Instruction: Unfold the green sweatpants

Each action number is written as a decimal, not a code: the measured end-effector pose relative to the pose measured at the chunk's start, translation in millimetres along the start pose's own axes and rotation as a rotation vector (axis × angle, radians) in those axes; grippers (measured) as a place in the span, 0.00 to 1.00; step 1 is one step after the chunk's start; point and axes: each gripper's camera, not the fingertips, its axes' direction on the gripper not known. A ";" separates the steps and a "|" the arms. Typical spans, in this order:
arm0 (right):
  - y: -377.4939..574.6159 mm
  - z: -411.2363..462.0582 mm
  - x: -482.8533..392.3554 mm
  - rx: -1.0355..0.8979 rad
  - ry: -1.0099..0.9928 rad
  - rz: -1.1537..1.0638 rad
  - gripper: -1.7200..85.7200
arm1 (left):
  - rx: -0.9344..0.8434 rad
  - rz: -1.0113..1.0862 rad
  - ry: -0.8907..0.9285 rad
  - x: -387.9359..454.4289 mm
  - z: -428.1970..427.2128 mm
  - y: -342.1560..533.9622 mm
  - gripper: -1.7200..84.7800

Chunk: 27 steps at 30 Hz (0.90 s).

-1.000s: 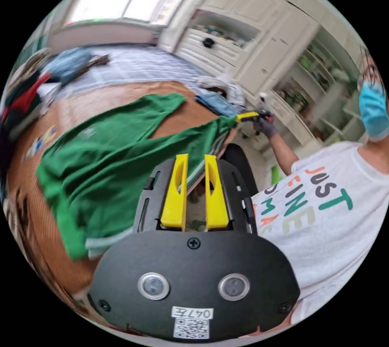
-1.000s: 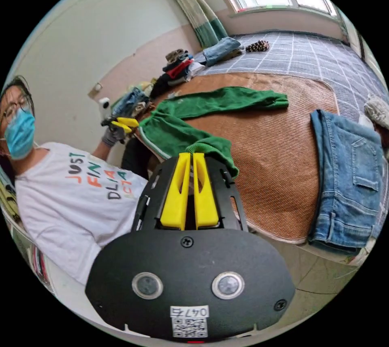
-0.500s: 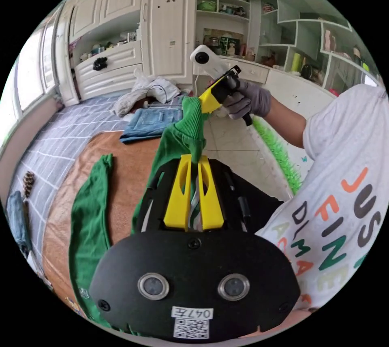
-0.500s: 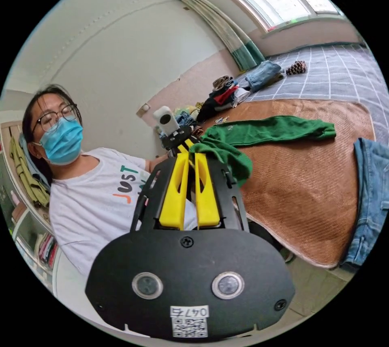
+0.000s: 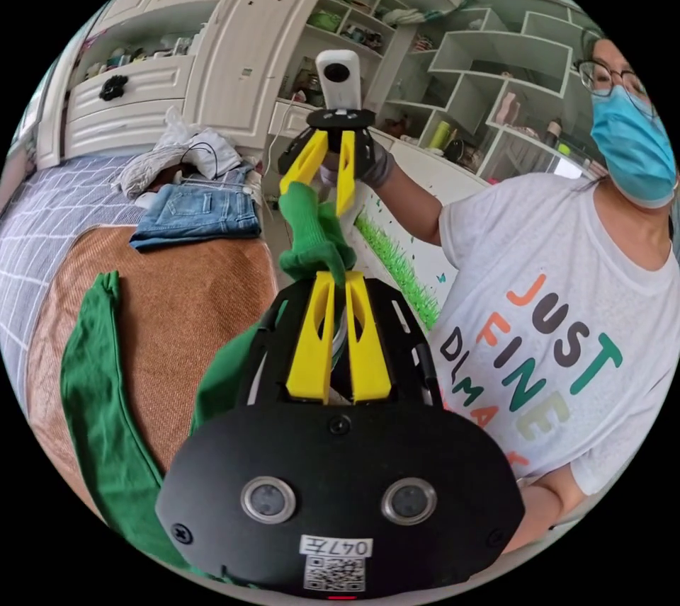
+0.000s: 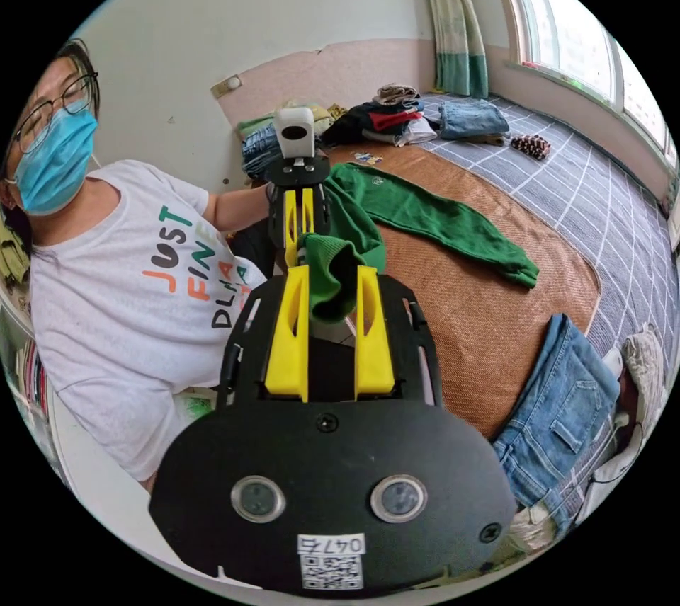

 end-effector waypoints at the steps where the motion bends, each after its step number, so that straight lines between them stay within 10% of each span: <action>1: -3.2 0.1 -0.5 -0.013 -0.004 -0.018 0.07 | -0.020 0.021 -0.009 2.3 -9.2 1.0 0.01; 14: -31.5 -3.3 43.3 -0.008 -0.347 -0.001 0.01 | -0.002 -0.009 -0.063 -24.9 -135.4 68.2 0.07; 27: -40.8 -30.0 56.2 0.112 -0.423 -0.091 0.01 | 0.034 0.040 -0.493 49.8 -273.6 135.2 0.12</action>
